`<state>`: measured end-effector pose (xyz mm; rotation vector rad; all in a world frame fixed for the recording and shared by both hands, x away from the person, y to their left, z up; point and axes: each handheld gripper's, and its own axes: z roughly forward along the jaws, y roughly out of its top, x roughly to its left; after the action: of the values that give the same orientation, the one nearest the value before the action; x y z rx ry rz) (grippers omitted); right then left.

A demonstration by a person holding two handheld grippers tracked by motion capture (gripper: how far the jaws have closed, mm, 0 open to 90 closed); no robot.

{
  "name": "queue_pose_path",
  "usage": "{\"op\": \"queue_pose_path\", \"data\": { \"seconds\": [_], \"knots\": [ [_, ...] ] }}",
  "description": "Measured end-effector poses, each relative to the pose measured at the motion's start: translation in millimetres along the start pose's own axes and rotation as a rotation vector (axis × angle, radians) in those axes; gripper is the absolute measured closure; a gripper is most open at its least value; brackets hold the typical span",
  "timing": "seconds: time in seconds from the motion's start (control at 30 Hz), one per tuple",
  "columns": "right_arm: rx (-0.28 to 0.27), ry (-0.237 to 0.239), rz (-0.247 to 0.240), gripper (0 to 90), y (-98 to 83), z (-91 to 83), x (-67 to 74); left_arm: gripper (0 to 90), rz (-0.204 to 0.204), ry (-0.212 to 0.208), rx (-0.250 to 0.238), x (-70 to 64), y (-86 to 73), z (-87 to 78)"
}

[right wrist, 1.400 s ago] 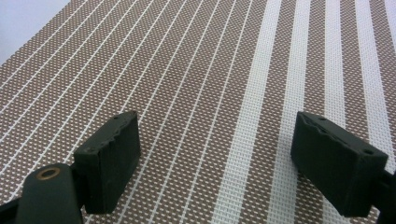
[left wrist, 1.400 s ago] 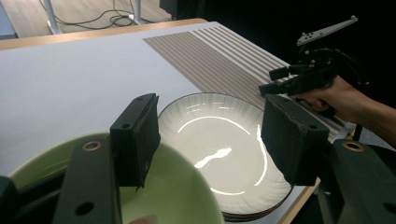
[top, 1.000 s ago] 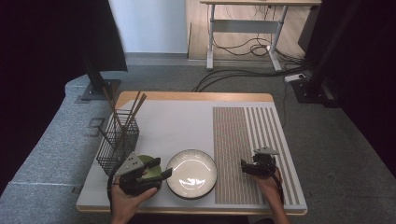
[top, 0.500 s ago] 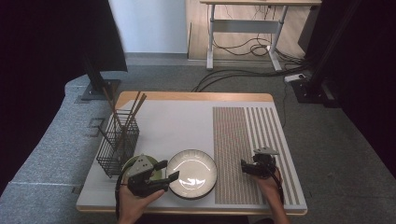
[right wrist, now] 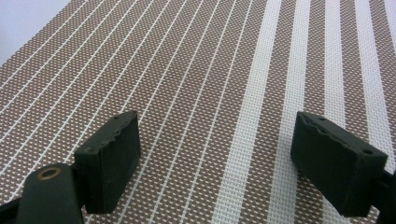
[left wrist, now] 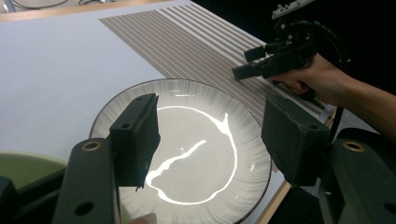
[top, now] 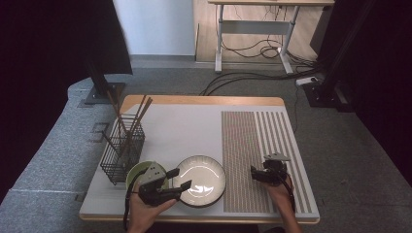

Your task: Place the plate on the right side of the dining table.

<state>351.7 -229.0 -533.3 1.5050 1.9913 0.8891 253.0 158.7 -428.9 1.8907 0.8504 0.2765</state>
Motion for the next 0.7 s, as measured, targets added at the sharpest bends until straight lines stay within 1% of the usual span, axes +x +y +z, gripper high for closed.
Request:
{"op": "queue_pose_path", "data": {
  "seconds": [0.2,0.37,0.5,0.7],
  "knots": [
    [0.0,0.0,0.0,16.2,0.0,0.0,0.0,36.7,0.016,-0.014,0.02,-6.2,-2.7,7.5],
    [-0.001,0.0,-0.001,16.2,-0.1,0.0,-0.2,37.0,0.029,-0.024,0.022,-11.3,-4.5,12.7],
    [0.0,0.0,0.0,16.2,-0.1,0.0,-0.1,36.9,0.026,-0.031,0.041,-12.1,-7.7,19.2],
    [-0.001,0.0,0.0,16.2,-0.1,0.0,-0.1,36.9,0.027,-0.04,0.056,-13.5,-10.5,24.7]
  ]
}}
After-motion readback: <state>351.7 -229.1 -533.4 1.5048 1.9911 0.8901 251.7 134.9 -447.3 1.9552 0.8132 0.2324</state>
